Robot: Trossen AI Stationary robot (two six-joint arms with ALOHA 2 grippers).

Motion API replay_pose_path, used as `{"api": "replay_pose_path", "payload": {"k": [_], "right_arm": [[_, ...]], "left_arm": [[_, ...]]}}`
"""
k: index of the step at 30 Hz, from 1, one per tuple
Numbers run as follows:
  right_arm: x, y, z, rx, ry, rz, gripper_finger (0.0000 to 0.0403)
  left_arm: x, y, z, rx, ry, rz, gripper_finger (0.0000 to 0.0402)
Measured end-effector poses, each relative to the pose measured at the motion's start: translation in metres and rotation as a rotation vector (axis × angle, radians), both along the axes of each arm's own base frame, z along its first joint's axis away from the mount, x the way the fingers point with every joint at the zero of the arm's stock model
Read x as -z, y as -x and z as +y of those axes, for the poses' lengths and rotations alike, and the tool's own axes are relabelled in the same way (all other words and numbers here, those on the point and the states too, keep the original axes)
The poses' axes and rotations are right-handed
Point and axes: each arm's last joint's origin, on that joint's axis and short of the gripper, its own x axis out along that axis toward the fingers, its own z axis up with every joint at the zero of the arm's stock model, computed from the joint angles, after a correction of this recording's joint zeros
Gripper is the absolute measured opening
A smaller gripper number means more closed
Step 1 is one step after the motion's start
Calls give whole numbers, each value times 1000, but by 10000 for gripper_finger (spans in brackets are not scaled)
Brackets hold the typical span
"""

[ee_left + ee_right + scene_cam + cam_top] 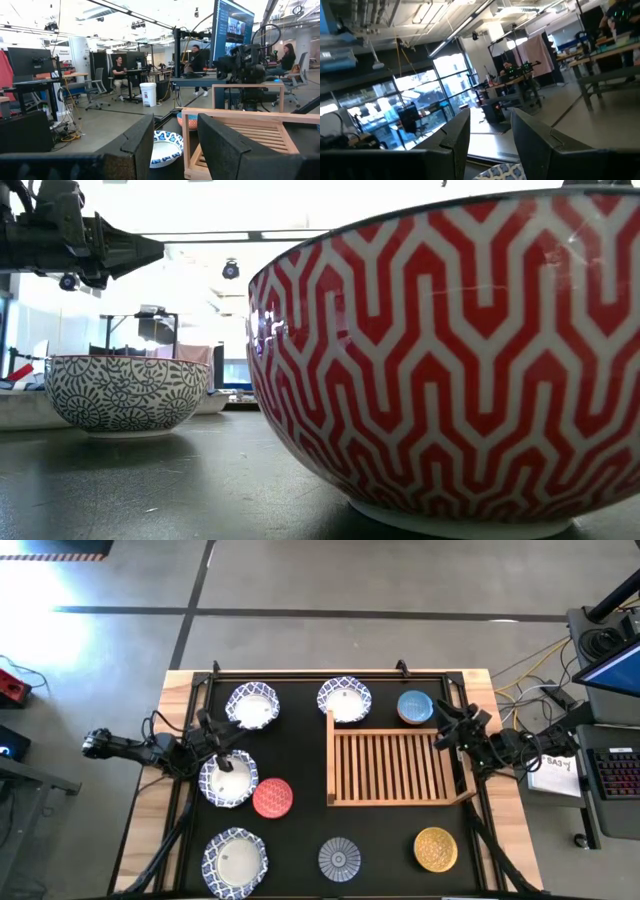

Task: Place and stack bowls onto a shelf
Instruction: Put the light blue patterned bowl on the shelf

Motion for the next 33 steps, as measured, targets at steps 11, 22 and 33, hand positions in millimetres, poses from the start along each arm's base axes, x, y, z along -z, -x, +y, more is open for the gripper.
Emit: {"api": "replay_pose_path", "payload": {"k": [11,22,33], "right_arm": [[-9,3,-1,9,12,-12,132],[-52,12,-3,20,33,88,132],[-93,31,-8,30,-213,278,132]], "left_arm": [[0,0,0,0,0,0,135],[0,0,0,0,0,0,135],[0,0,0,0,0,0,135]]}}
